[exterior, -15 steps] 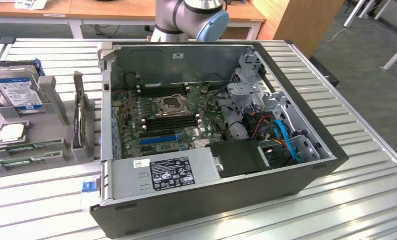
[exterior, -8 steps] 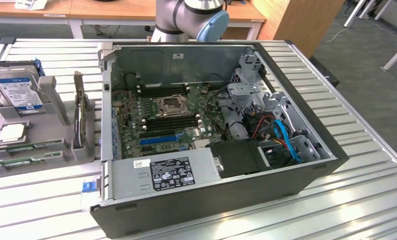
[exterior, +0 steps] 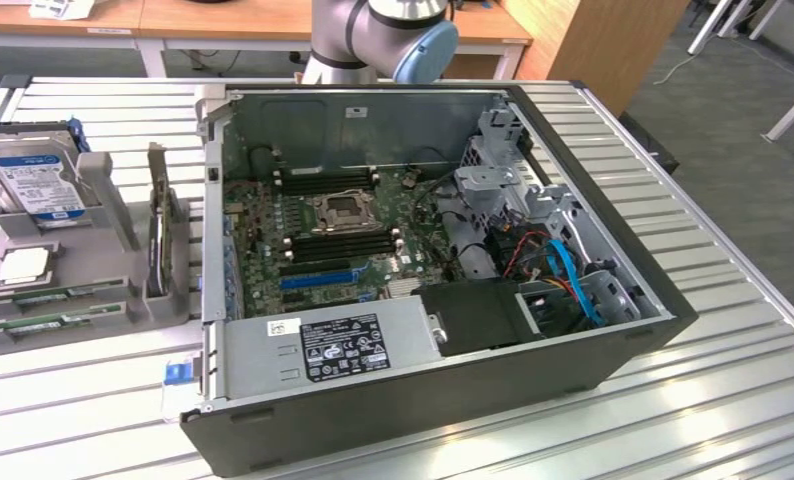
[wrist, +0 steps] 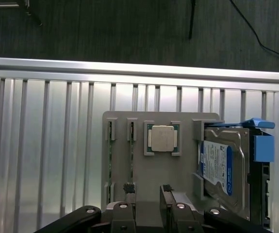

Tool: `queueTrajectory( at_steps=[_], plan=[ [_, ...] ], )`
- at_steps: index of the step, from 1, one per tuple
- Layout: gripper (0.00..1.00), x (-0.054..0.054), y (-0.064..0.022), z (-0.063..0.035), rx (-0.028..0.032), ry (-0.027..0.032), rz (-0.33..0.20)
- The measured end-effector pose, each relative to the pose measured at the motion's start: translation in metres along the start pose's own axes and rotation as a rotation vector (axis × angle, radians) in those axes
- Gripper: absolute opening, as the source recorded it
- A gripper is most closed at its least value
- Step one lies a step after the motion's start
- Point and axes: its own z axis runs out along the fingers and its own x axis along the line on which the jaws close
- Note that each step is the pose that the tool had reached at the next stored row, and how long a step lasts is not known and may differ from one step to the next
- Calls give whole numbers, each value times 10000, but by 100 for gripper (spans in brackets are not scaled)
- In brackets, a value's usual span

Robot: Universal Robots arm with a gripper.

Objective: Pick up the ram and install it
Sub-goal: 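Pick up the ram and move it above insertion slot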

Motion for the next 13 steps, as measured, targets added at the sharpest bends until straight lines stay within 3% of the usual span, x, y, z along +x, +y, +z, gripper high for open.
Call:
queueTrajectory(
  at_steps=[13],
  plan=[
    [33, 3, -6, 139, 0, 0, 0]
  ],
)
